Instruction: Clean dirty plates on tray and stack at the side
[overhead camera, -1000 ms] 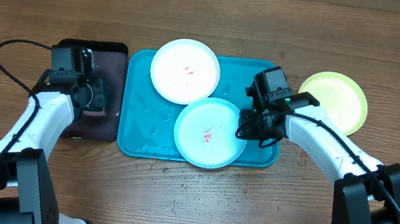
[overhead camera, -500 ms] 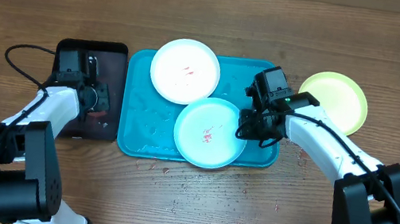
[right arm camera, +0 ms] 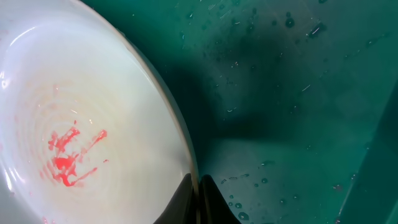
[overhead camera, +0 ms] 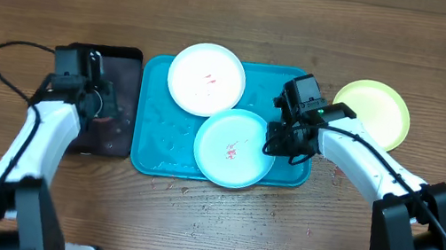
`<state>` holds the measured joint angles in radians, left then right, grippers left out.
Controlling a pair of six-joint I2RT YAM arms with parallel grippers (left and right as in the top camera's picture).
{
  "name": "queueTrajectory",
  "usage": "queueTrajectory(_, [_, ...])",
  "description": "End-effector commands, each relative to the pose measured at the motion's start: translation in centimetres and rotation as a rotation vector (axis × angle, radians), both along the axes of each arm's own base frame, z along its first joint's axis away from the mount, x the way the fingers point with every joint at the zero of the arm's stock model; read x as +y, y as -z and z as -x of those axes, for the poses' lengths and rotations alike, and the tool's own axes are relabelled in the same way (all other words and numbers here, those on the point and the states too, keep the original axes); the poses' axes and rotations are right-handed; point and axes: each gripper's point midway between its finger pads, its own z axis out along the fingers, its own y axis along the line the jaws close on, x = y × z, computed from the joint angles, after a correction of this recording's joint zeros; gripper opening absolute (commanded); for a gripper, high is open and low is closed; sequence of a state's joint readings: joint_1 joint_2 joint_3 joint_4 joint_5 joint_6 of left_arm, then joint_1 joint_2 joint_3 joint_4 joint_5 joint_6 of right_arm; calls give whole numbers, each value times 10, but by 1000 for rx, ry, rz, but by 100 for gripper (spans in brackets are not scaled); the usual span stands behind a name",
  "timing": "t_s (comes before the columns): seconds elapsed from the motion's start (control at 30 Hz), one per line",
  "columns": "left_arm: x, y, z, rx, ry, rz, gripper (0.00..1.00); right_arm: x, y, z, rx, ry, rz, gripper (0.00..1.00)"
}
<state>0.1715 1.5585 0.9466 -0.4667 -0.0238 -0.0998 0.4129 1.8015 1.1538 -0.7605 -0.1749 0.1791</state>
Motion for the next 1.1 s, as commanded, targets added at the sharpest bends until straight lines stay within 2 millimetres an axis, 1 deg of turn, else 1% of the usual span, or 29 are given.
queueTrajectory(0.0, [-7,-25,-1,-63,-5,124,4,3,-15,-10,-50,-5,-13,4])
queueTrajectory(0.13, [-23,-36,-2,-127,132,313,4,2,-15,-10,-50,-5,-13,4])
queueTrajectory(0.27, [-15,-47,4,-192,200,413,4,2,-15,-10,-50,-5,-13,4])
queueTrajectory(0.33, [-15,-57,7,-256,302,443,4,2,-15,-10,-50,-5,-13,4])
queueTrajectory(0.57, [-11,-64,3,-306,354,415,4,3,-15,-10,-50,-4,-13,4])
queueTrajectory(0.73, [-10,-81,4,-350,372,374,4,2,-15,-9,-47,-4,-11,4])
queueTrajectory(0.93, [-11,-107,14,-393,373,309,4,2,-15,-9,-46,-4,-11,4])
queueTrajectory(1.07, [-10,-115,16,-421,355,287,4,2,-15,-9,-47,-4,-12,4])
